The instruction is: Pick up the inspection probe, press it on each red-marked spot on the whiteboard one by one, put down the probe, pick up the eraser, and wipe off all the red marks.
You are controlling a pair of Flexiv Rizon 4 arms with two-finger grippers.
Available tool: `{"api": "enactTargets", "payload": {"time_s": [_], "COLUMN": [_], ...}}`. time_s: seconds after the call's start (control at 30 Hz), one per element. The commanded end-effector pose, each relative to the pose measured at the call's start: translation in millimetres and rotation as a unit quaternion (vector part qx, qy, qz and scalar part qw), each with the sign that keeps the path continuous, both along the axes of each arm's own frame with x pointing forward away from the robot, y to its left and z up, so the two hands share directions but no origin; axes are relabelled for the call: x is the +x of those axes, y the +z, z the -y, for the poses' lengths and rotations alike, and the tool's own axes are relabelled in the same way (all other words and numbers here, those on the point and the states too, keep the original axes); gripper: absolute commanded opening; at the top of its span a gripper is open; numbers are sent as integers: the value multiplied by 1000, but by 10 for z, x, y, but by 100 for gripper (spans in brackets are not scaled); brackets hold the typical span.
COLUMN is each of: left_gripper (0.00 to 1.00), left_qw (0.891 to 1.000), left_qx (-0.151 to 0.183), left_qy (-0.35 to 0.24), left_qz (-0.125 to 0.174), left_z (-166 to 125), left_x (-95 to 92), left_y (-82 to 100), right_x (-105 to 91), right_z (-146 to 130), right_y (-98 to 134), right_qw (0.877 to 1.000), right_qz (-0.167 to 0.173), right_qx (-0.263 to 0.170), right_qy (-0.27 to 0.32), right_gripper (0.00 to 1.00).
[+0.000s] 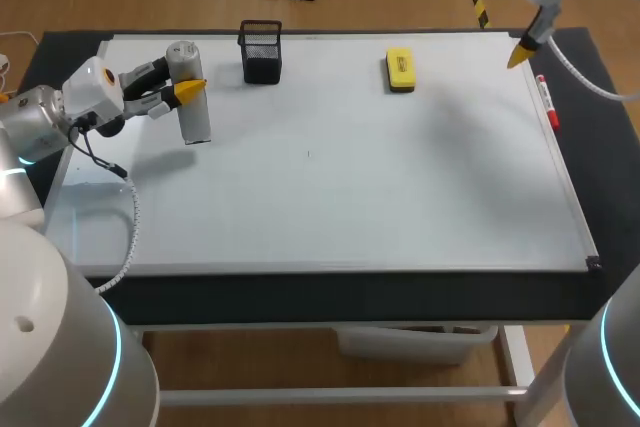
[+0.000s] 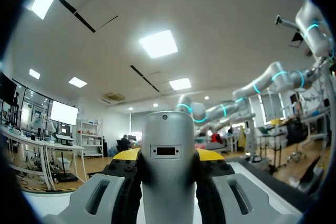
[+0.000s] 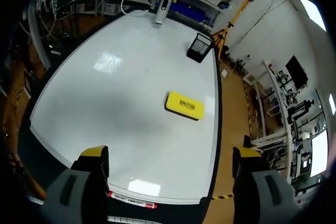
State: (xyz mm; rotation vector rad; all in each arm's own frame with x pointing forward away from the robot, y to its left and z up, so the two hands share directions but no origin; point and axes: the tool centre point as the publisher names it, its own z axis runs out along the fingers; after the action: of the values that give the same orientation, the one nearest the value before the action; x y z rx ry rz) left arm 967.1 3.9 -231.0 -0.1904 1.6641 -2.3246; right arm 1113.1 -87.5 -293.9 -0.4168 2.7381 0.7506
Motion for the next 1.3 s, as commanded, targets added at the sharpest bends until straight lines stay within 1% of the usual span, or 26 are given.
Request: {"api": "enactTargets", "payload": {"time_s": [0.03, 0.53, 0.57, 0.6, 0.67, 0.7, 0.73, 0.77, 0.8, 0.83, 0.87, 0.93, 1.0, 1.2, 1.23, 1.27, 1.3], "left_gripper": [0, 0, 0, 0, 0, 0, 0, 0, 0, 0, 0, 0, 0, 0, 0, 0, 0], "left_qw": [1000, 1000, 1000, 1000, 1000, 1000, 1000, 999, 999, 999, 999, 999, 999, 998, 998, 997, 997], "left_qx": [-1, -1, 6, 4, 11, 4, 4, 11, -6, -6, 8, 6, 15, 11, 8, -4, -5], "left_qy": [1, 1, 2, 0, -6, -13, -19, -21, -30, -34, -33, -42, -47, -62, -67, -70, -70], "left_qz": [1, 1, -5, -7, -15, -18, -22, -22, -30, -31, -25, -24, -16, -7, -8, -9, -7], "left_z": [4, 4, 27, 45, 77, 93, 107, 130, 141, 148, 168, 207, 246, 326, 339, 345, 353], "left_x": [-1, -1, 12, 31, 88, 125, 165, 218, 275, 327, 365, 456, 526, 751, 793, 842, 882], "left_y": [4, 4, -3, -2, 12, 32, 48, 51, 49, 61, 81, 135, 208, 424, 454, 486, 517], "right_x": [-36, -36, -36, -36, -36, -36, -36, -36, -36, -36, -36, -36, -36, -36, -36, -36, -36], "right_z": [5, 5, 5, 5, 5, 5, 5, 5, 5, 5, 5, 5, 5, 5, 5, 5, 5], "right_y": [-4, -4, -4, -4, -4, -4, -4, -4, -4, -4, -4, -4, -4, -4, -4, -4, -4], "right_qw": [1000, 1000, 1000, 1000, 1000, 1000, 1000, 1000, 1000, 1000, 1000, 1000, 1000, 1000, 1000, 1000, 1000], "right_qz": [8, 8, 8, 8, 8, 8, 8, 8, 8, 8, 8, 8, 8, 8, 8, 8, 8], "right_qx": [1, 1, 1, 1, 1, 1, 1, 1, 1, 1, 1, 1, 1, 1, 1, 1, 1], "right_qy": [-4, -4, -4, -4, -4, -4, -4, -4, -4, -4, -4, -4, -4, -4, -4, -4, -4], "right_gripper": [100, 100, 100, 100, 100, 100, 100, 100, 100, 100, 100, 100, 100, 100, 100, 100, 100]}}
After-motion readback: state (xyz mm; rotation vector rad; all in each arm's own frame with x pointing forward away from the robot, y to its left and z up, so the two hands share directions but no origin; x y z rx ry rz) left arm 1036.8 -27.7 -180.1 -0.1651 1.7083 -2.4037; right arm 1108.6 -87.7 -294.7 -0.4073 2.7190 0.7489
